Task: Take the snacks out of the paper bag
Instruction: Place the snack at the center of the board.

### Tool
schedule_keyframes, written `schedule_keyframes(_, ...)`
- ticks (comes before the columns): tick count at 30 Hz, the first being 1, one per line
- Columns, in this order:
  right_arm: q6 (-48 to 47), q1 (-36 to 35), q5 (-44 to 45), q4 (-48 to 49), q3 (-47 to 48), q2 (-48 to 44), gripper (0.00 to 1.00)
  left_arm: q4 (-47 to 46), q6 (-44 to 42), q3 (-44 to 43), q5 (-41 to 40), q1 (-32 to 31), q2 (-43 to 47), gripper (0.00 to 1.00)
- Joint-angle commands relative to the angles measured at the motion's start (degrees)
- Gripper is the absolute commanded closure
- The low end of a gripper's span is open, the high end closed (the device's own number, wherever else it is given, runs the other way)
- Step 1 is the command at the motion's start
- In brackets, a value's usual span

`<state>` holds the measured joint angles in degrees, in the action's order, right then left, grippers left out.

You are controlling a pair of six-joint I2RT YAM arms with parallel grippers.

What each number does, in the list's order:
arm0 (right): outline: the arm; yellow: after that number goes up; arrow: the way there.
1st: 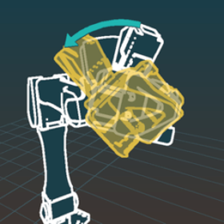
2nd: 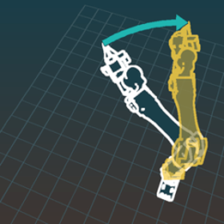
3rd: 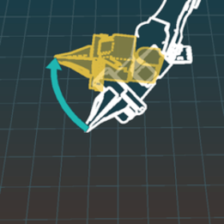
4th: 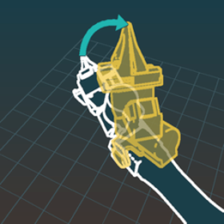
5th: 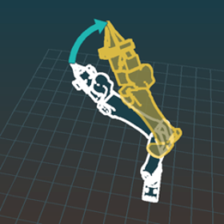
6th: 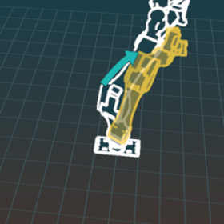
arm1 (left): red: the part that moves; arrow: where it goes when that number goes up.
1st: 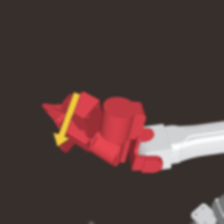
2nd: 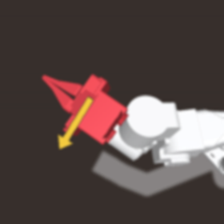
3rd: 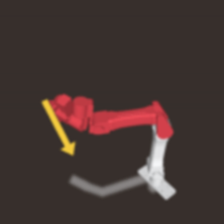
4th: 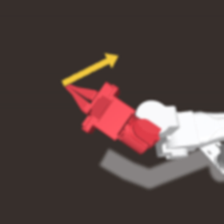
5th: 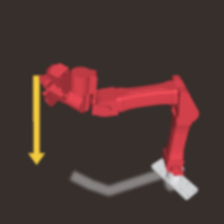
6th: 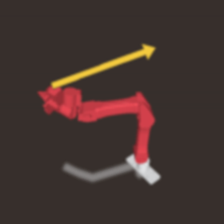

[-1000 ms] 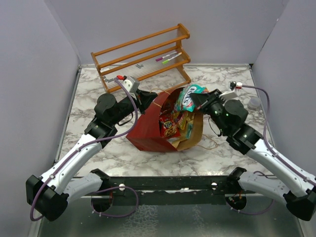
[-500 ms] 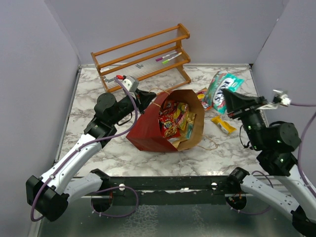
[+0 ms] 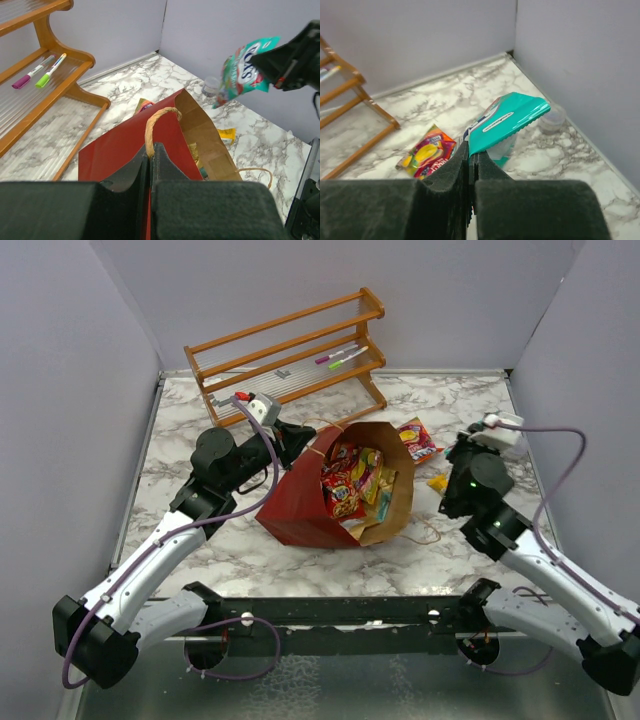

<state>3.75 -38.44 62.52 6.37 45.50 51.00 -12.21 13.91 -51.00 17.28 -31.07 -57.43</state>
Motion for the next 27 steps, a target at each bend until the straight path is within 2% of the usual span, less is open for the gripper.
schedule_keyframes(1, 22.49, 10.54, -10.5, -16.4, 2.52, 1.76, 0.99, -0.45, -1.25, -1.5, -1.28, 0.48, 1.4, 1.0)
schedule_keyframes(3, 26.17, 13.51, -17.85, -15.34, 0.2, 2.33, 0.99, -0.51, -1.38, -1.38, -1.71, 0.48, 1.65, 1.0)
schedule_keyframes(9, 36.16, 19.0, -31.96, -14.9, -4.98, 3.6, 0.99, -0.54, -1.4, -1.39, -1.71, 0.45, 2.13, 1.0)
schedule_keyframes(18, 40.81, 24.15, -43.43, -10.72, -9.63, 3.93, 0.99, 0.0, -1.74, -1.59, -3.01, 0.48, 2.81, 1.0)
schedule_keyframes(21, 41.86, 26.43, -45.87, -9.29, -11.71, 6.35, 0.99, 1.09, -2.96, -1.98, -7.47, 0.64, 3.9, 1.0)
schedule_keyframes(24, 41.63, 29.63, -49.58, -9.36, -12.63, 9.7, 0.99, 1.66, -3.04, -1.87, -15.28, 0.62, 5.04, 1.0)
schedule_keyframes(27, 40.73, 31.6, -50.3, -11.49, -12.83, 11.9, 0.95, 2.99, -2.23, -2.73, -21.56, 0.66, 4.58, 1.0)
